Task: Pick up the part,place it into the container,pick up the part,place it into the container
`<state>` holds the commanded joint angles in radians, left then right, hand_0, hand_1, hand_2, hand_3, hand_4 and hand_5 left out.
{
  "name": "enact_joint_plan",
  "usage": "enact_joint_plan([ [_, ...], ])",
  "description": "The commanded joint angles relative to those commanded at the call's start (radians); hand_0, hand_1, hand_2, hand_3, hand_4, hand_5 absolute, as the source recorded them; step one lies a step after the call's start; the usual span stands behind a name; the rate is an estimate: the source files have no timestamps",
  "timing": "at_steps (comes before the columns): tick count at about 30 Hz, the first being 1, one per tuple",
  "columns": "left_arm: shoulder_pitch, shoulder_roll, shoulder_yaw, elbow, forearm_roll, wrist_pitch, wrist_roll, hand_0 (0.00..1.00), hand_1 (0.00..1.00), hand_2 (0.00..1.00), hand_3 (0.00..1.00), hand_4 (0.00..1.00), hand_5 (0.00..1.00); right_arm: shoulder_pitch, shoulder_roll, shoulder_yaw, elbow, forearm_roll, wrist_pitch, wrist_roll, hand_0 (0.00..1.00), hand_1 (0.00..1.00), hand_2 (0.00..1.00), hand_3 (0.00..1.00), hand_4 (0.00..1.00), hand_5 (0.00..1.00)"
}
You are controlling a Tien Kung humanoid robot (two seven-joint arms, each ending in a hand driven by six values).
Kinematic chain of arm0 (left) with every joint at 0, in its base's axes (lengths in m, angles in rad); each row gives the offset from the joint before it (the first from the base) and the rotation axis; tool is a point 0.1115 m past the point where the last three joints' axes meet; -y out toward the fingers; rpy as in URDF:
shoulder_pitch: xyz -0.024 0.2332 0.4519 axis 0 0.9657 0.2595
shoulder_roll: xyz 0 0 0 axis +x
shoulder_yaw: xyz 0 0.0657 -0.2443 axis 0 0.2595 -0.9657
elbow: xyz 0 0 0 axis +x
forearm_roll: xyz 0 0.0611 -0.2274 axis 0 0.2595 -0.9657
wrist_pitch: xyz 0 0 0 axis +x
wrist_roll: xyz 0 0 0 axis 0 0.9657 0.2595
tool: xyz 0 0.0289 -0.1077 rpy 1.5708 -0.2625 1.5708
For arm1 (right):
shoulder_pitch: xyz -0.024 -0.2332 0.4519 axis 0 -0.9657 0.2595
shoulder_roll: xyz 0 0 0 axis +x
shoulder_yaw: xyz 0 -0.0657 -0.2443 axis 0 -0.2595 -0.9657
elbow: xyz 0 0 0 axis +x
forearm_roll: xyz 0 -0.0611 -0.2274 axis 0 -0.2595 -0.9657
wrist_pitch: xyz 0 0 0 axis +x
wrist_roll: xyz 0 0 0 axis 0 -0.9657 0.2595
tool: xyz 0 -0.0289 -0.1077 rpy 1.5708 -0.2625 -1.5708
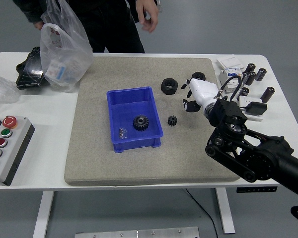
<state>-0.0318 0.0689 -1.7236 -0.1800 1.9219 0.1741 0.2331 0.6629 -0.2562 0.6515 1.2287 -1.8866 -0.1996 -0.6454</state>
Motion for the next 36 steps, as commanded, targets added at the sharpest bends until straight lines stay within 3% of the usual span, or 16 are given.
enact_joint_plan([
  [3, 0.002, -0.002, -0.001, 0.000, -0.002, 0.001, 0.000, 0.693, 0.550, 0.544, 0.623, 0.543, 0.063, -0.046, -0.013, 0.060, 0.019, -0.023, -0.051, 0.000, 0.225, 0.632, 0.797, 0.882, 0.712, 0.109],
  [4, 0.002, -0.002, -0.002, 0.000, -0.001, 0.001, 0.000, 0.693, 0.550, 0.544, 0.623, 0.543, 0.063, -0.061, -0.016, 0.079, 0.025, -0.031, -0.066, 0.000, 0.306, 0.638, 0.765, 0.876, 0.811, 0.303],
  [8, 0.005, -0.003, -0.004, 0.000, -0.001, 0.002, 0.000, 0.693, 0.550, 0.544, 0.623, 0.543, 0.063, -0.118, -0.030, 0.164, 0.057, -0.072, -0.116, 0.000, 0.306, 0.638, 0.765, 0.876, 0.811, 0.303],
  [9, 0.005, -0.003, -0.005, 0.000, 0.000, 0.002, 0.000, 0.693, 0.550, 0.544, 0.623, 0.543, 0.064, -0.131, -0.033, 0.189, 0.065, -0.080, -0.125, 0.000, 0.385, 0.647, 0.758, 0.865, 0.816, 0.303],
  [13, 0.005, -0.002, -0.005, 0.000, 0.001, 0.002, -0.001, 0.693, 0.550, 0.544, 0.623, 0.543, 0.064, -0.158, -0.044, 0.258, 0.079, -0.092, -0.146, 0.000, 0.385, 0.647, 0.758, 0.865, 0.816, 0.303],
  [22, 0.003, 0.000, -0.004, 0.000, 0.004, 0.002, -0.004, 0.692, 0.550, 0.544, 0.623, 0.543, 0.062, -0.186, -0.043, 0.293, 0.077, -0.081, -0.167, 0.000, 0.391, 0.649, 0.749, 0.856, 0.824, 0.321],
  [27, 0.005, 0.001, -0.006, 0.000, 0.004, 0.003, -0.004, 0.692, 0.550, 0.544, 0.623, 0.543, 0.062, -0.182, -0.046, 0.263, 0.082, -0.067, -0.137, 0.000, 0.391, 0.649, 0.749, 0.856, 0.824, 0.321],
  [28, 0.005, 0.001, -0.006, 0.000, 0.004, 0.003, -0.003, 0.692, 0.550, 0.544, 0.624, 0.543, 0.062, -0.173, -0.046, 0.244, 0.082, -0.064, -0.121, 0.000, 0.315, 0.631, 0.743, 0.847, 0.832, 0.324],
  [36, 0.003, -0.002, 0.000, 0.000, 0.002, 0.003, -0.001, 0.692, 0.549, 0.544, 0.625, 0.543, 0.062, -0.044, -0.005, 0.062, 0.068, 0.004, 0.032, 0.000, 0.290, 0.626, 0.743, 0.831, 0.822, 0.305],
])
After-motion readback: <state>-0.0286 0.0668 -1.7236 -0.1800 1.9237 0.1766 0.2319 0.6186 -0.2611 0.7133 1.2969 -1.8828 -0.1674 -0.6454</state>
